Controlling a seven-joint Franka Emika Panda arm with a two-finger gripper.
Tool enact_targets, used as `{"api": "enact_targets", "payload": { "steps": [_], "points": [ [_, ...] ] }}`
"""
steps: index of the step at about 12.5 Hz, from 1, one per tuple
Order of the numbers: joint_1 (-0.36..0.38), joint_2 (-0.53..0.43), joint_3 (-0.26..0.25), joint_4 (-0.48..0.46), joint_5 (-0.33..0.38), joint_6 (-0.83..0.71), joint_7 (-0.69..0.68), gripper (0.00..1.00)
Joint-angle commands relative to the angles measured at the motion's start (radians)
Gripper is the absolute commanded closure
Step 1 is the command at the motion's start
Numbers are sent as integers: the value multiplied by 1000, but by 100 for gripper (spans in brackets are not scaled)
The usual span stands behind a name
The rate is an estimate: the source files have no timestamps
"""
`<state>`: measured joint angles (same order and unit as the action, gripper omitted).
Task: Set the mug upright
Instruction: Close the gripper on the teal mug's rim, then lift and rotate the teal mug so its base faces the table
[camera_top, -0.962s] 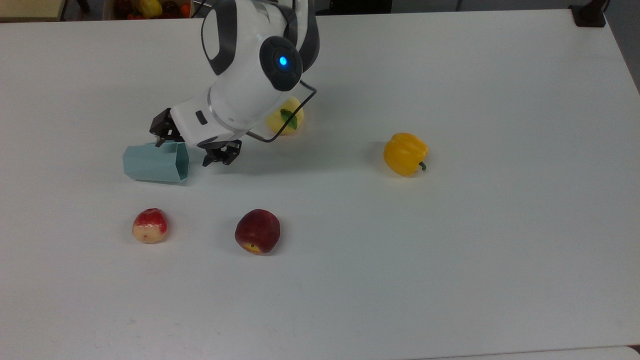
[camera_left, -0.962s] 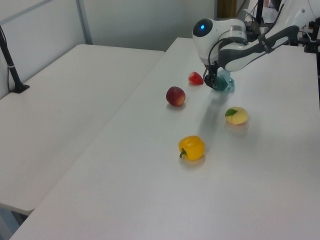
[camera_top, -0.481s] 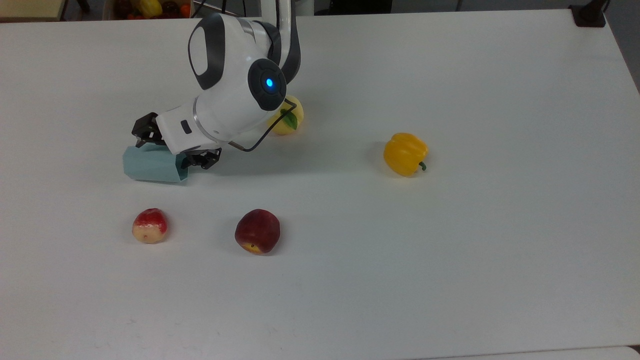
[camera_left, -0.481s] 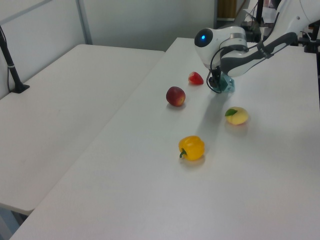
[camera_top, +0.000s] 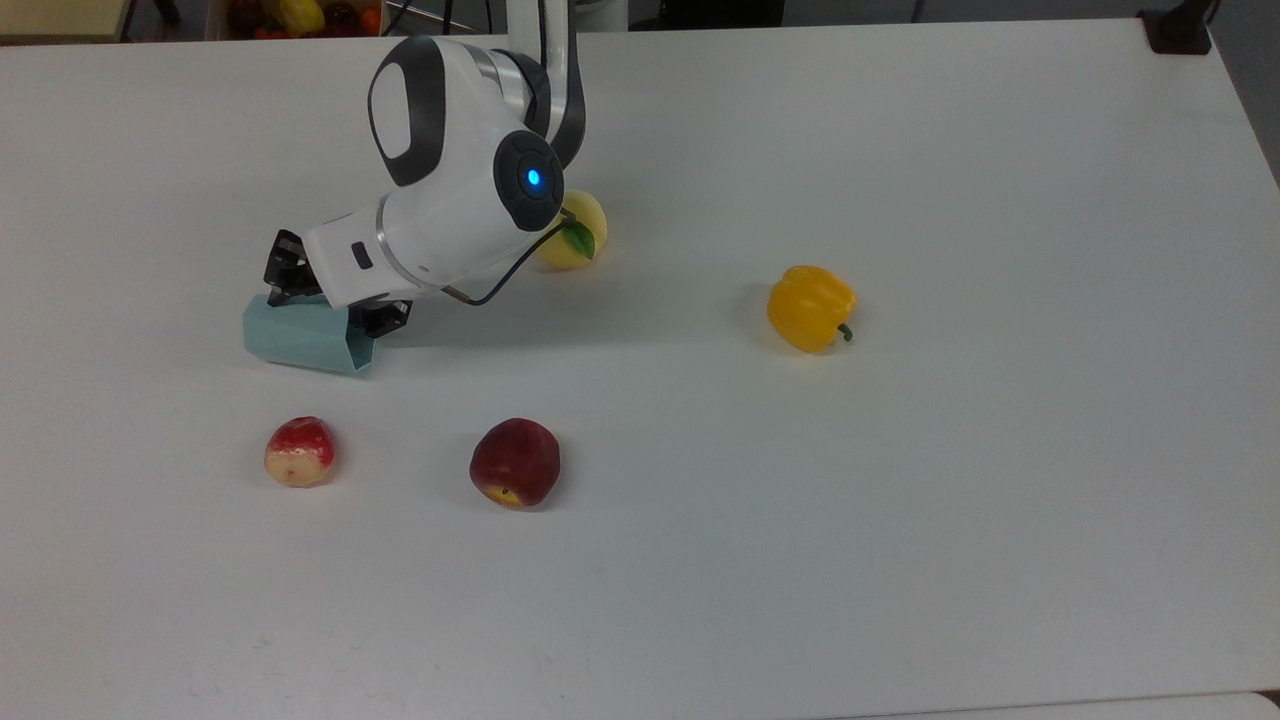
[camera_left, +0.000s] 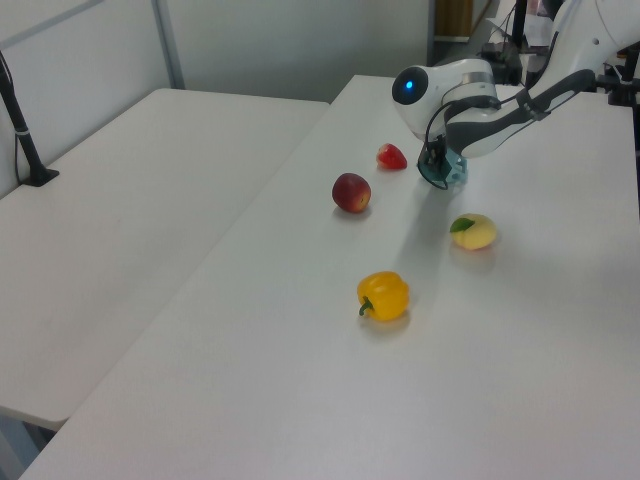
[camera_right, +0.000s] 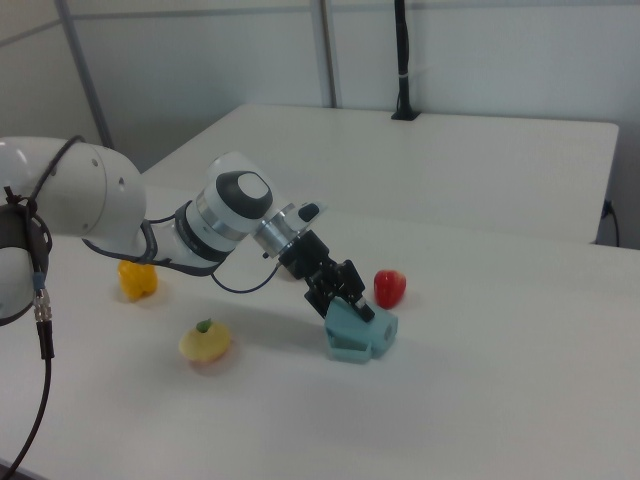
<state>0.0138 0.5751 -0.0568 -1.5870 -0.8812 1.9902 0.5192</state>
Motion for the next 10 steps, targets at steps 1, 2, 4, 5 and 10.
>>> {"api": "enact_targets", "payload": {
  "steps": [1, 2, 4, 5, 10],
  "points": [
    [0, -14, -3, -38, 7, 33, 21, 100],
    [0, -21, -3, -38, 13, 32, 18, 100],
    [-3, -35, -3, -36, 18, 30, 13, 100],
    [-6, -47, -3, -34, 37, 32, 12, 100],
    [-8, -130, 5, -15, 368, 21, -163, 100]
  ]
}}
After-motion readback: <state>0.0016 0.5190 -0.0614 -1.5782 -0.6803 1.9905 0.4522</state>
